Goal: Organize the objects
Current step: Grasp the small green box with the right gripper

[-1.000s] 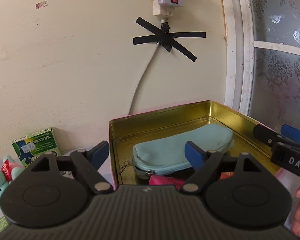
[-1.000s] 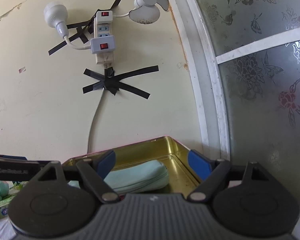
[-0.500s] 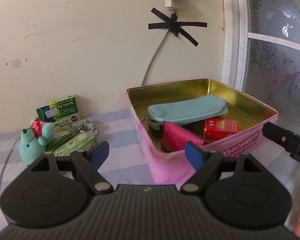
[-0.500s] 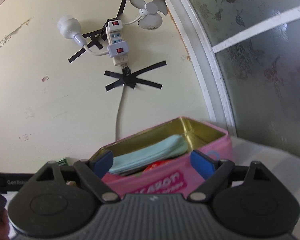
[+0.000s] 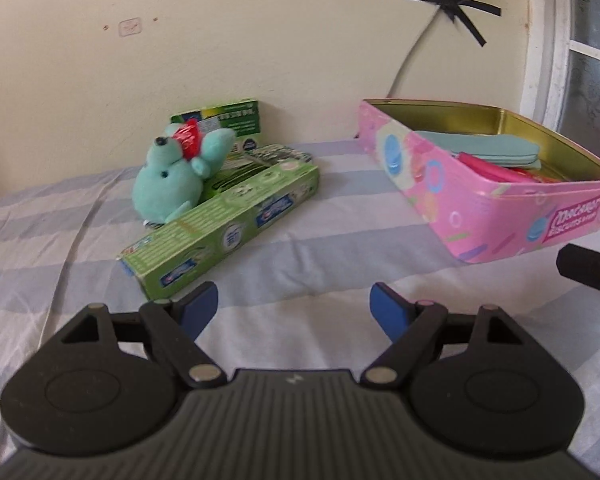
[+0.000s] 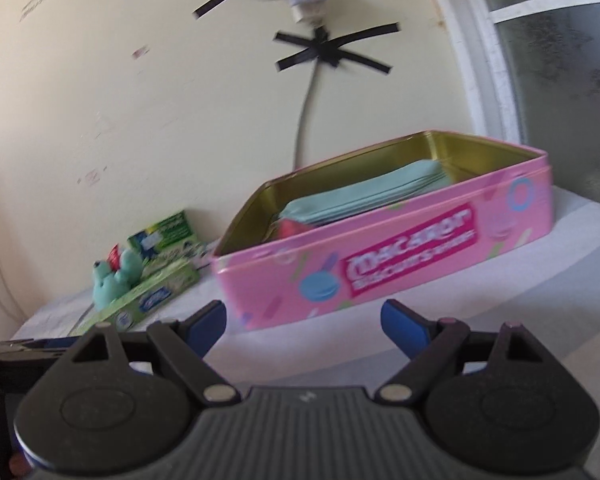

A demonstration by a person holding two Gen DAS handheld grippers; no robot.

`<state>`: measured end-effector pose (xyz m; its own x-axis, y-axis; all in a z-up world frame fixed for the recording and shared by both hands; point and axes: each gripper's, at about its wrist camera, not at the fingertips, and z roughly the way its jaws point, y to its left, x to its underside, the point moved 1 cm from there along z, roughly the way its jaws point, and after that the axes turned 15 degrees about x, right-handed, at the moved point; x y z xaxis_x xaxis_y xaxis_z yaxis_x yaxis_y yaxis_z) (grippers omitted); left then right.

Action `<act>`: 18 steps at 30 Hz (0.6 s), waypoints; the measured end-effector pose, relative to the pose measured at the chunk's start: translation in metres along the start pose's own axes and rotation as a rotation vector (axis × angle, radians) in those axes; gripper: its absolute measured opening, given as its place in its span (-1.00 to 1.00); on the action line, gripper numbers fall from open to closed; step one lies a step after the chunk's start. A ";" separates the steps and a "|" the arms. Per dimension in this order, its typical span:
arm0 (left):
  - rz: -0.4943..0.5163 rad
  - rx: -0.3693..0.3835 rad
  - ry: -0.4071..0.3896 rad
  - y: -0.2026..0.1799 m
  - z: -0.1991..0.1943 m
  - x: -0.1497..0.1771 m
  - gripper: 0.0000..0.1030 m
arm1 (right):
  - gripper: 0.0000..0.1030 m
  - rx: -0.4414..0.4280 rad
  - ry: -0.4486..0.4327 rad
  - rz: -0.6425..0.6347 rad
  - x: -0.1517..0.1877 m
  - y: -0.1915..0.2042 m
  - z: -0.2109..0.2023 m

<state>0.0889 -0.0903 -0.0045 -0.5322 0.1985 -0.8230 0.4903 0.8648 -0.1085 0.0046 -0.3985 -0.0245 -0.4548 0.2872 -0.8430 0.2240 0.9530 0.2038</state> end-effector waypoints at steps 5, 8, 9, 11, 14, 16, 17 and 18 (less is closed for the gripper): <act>-0.082 -0.050 -0.001 0.042 -0.006 0.007 0.65 | 0.70 -0.053 0.058 -0.081 0.010 0.043 0.010; -0.124 -0.077 -0.008 0.067 -0.010 0.011 0.65 | 0.70 -0.083 0.085 -0.132 0.013 0.069 0.016; -0.147 -0.085 -0.010 0.077 -0.010 0.012 0.65 | 0.70 -0.094 0.097 -0.153 0.015 0.078 0.019; -0.203 -0.098 -0.016 0.095 -0.012 0.016 0.65 | 0.70 -0.118 0.128 -0.183 0.018 0.095 0.024; -0.291 -0.106 -0.073 0.118 -0.021 0.016 0.67 | 0.70 -0.157 0.190 -0.210 0.022 0.118 0.037; -0.360 -0.088 -0.117 0.130 -0.027 0.018 0.68 | 0.74 -0.156 0.187 -0.240 0.021 0.131 0.044; -0.381 -0.086 -0.133 0.133 -0.030 0.019 0.68 | 0.72 -0.161 0.187 -0.259 0.018 0.138 0.050; -0.396 -0.076 -0.141 0.135 -0.031 0.019 0.68 | 0.72 -0.167 0.182 -0.265 0.014 0.144 0.055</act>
<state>0.1238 0.0445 -0.0177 -0.5667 -0.2160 -0.7951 0.2123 0.8942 -0.3942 0.0781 -0.2625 -0.0345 -0.6278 0.0260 -0.7780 -0.0597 0.9949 0.0815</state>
